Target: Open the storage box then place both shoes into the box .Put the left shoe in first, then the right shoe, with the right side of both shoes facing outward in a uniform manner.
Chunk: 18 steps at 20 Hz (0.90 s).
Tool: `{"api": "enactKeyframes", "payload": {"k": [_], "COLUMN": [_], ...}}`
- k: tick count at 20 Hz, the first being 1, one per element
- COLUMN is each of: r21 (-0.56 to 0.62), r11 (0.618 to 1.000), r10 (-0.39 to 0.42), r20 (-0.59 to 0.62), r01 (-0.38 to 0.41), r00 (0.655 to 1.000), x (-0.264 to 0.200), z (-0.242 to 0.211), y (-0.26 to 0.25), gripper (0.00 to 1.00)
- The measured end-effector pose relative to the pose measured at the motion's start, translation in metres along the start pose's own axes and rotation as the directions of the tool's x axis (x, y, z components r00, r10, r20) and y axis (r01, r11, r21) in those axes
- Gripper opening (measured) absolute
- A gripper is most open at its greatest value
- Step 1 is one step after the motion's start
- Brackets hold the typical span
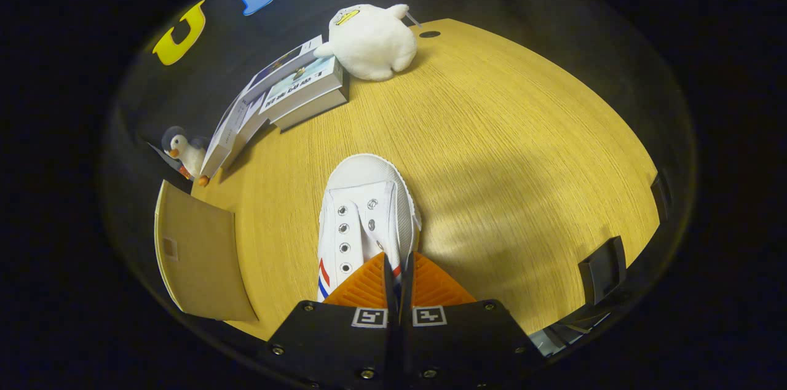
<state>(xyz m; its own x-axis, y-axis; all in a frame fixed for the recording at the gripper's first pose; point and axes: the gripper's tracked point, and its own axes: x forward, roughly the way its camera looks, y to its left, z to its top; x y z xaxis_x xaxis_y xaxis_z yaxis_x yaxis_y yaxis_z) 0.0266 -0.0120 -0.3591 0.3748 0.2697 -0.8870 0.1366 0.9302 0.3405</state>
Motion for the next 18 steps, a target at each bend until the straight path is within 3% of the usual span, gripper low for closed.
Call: {"api": "enactKeyframes", "payload": {"k": [7, 18], "r21": [-0.019, -0.117], "r11": [0.994, 0.978], "r10": [0.104, 0.177], "r20": [0.035, 0.043], "r01": [-0.104, -0.171], "r00": [0.994, 0.983], "x": [-0.039, -0.072], "z": [0.018, 0.027], "y": [0.062, 0.166], "gripper": [0.01, 0.01]}}
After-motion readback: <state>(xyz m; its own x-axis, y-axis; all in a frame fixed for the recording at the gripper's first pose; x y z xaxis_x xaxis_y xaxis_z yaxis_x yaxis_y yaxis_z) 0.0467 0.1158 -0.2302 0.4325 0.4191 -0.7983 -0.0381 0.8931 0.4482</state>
